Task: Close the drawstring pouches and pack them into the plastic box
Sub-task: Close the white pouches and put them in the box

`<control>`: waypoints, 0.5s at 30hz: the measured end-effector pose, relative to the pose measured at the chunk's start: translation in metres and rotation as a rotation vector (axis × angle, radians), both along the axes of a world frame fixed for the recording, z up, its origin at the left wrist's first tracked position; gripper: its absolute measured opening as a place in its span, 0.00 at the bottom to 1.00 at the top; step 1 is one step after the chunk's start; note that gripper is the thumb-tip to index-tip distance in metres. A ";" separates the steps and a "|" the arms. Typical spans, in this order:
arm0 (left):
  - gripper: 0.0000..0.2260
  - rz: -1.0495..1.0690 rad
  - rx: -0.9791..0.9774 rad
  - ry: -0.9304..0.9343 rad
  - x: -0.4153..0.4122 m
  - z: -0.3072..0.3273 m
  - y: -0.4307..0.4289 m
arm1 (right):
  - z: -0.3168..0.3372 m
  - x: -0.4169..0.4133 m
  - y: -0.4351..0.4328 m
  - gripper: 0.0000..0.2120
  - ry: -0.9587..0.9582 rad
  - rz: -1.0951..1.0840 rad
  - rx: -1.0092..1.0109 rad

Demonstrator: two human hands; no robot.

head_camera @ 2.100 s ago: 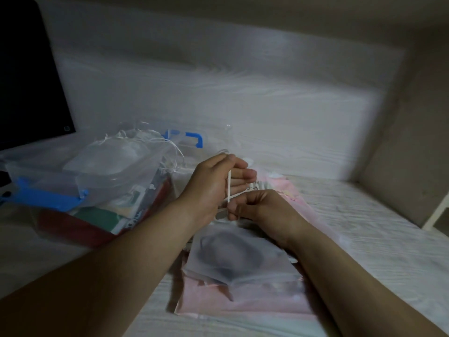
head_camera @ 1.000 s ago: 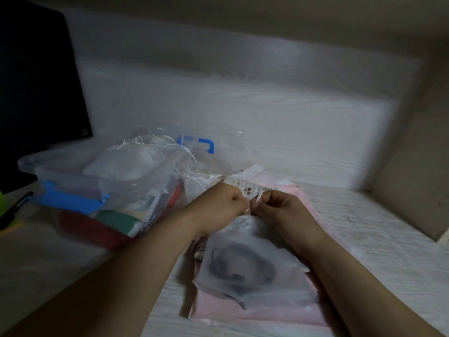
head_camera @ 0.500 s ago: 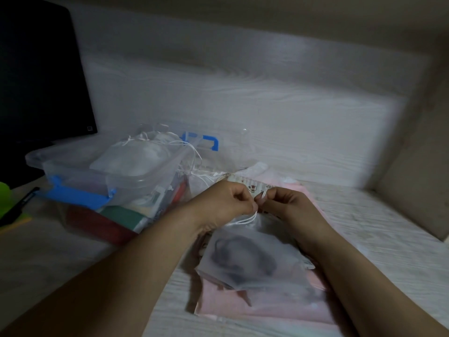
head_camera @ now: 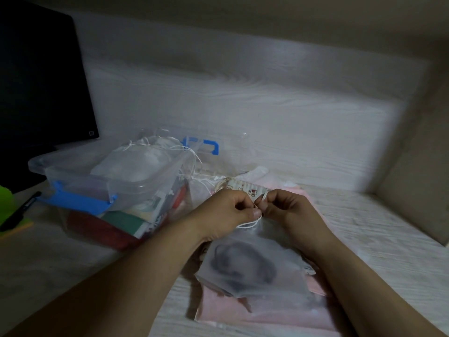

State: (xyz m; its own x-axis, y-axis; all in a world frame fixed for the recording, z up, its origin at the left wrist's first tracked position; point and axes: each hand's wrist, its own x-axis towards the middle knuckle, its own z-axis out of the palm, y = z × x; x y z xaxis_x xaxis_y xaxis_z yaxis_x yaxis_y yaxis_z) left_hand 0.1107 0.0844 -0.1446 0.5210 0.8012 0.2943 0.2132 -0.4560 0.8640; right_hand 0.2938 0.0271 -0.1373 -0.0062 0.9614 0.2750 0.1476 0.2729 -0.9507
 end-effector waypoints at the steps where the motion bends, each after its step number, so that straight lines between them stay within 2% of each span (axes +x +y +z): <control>1: 0.07 0.002 -0.002 -0.002 0.000 0.000 0.000 | 0.000 0.000 0.000 0.07 -0.021 -0.003 0.013; 10: 0.07 -0.023 -0.116 -0.035 0.000 0.003 -0.004 | 0.000 0.000 0.001 0.07 -0.085 -0.018 0.057; 15: 0.09 0.025 -0.051 0.030 0.000 0.003 -0.004 | -0.002 -0.002 0.002 0.10 -0.106 -0.015 0.066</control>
State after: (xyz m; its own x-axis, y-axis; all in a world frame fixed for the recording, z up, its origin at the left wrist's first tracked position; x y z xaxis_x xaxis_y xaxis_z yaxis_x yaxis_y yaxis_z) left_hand 0.1109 0.0807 -0.1421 0.5083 0.8278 0.2374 0.2503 -0.4057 0.8790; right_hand 0.2915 0.0294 -0.1390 -0.0246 0.9415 0.3362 0.2506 0.3313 -0.9096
